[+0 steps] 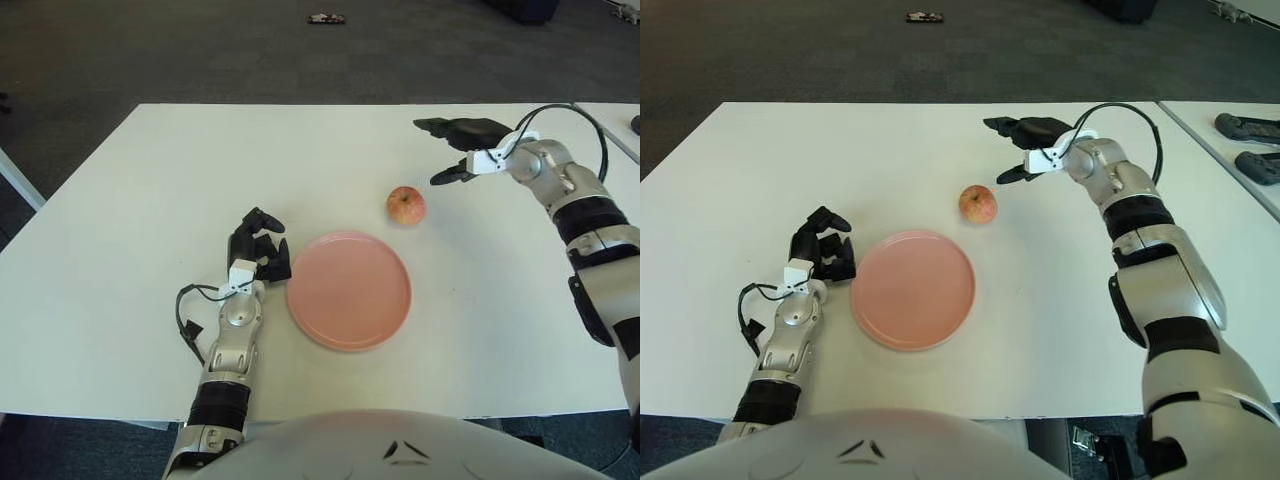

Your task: Put the apple into the plate.

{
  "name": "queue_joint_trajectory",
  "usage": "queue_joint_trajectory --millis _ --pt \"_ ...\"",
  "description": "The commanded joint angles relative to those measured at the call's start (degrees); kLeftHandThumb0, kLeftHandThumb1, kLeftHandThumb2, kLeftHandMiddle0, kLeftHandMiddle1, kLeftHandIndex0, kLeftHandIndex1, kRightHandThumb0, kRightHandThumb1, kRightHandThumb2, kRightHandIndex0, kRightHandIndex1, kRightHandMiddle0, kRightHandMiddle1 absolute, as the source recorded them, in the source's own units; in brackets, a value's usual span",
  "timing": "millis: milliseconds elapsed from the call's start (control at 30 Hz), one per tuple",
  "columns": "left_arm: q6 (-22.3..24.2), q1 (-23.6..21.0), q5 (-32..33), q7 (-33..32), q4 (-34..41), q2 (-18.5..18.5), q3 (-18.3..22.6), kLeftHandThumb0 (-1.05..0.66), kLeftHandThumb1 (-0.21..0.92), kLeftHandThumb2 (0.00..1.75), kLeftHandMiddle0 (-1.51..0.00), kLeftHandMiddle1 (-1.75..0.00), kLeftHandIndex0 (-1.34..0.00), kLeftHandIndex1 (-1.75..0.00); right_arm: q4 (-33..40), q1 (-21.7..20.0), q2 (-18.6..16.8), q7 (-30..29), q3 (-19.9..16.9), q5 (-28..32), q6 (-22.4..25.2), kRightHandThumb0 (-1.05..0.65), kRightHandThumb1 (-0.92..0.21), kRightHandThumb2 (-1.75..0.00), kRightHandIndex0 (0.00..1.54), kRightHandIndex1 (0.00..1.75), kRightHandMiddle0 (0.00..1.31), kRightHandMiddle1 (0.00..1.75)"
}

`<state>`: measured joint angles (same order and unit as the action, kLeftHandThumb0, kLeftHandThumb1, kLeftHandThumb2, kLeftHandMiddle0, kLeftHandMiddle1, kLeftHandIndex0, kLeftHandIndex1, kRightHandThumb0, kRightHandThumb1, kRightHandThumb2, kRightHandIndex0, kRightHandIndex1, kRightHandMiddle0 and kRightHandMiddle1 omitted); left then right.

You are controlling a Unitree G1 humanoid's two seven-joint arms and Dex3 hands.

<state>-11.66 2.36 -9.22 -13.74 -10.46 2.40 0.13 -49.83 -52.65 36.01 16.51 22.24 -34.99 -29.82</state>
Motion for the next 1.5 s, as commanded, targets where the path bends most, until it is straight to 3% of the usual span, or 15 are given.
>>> queue_joint_trajectory --millis 0,733,1467 --pt "0.36 0.05 0.31 0.35 -0.05 -0.15 0.15 -0.54 0.15 1.52 -1.22 -1.75 -0.75 -1.75 1.77 1.15 0.74 1.31 -0.83 1.16 0.58 -1.05 -0.92 -0.37 0.0 0.0 0.0 0.0" --pt "0.81 -0.39 -0.27 0.08 -0.62 -0.23 -0.06 -0.55 0.13 1.54 -1.23 -1.75 -0.76 -1.75 9.2 4.53 1.8 8.14 -2.15 3.47 2.8 -1.05 -0.92 -0.31 0.0 0.0 0.0 0.0" --pt "-0.04 -1.06 -0.42 -0.8 -1.81 0.09 0.05 -0.55 0.14 1.54 -1.24 -1.75 -0.76 -1.75 5.17 4.29 -0.78 1.38 1.52 -1.31 -1.02 -1.05 -0.92 -0.39 0.0 0.0 0.0 0.0"
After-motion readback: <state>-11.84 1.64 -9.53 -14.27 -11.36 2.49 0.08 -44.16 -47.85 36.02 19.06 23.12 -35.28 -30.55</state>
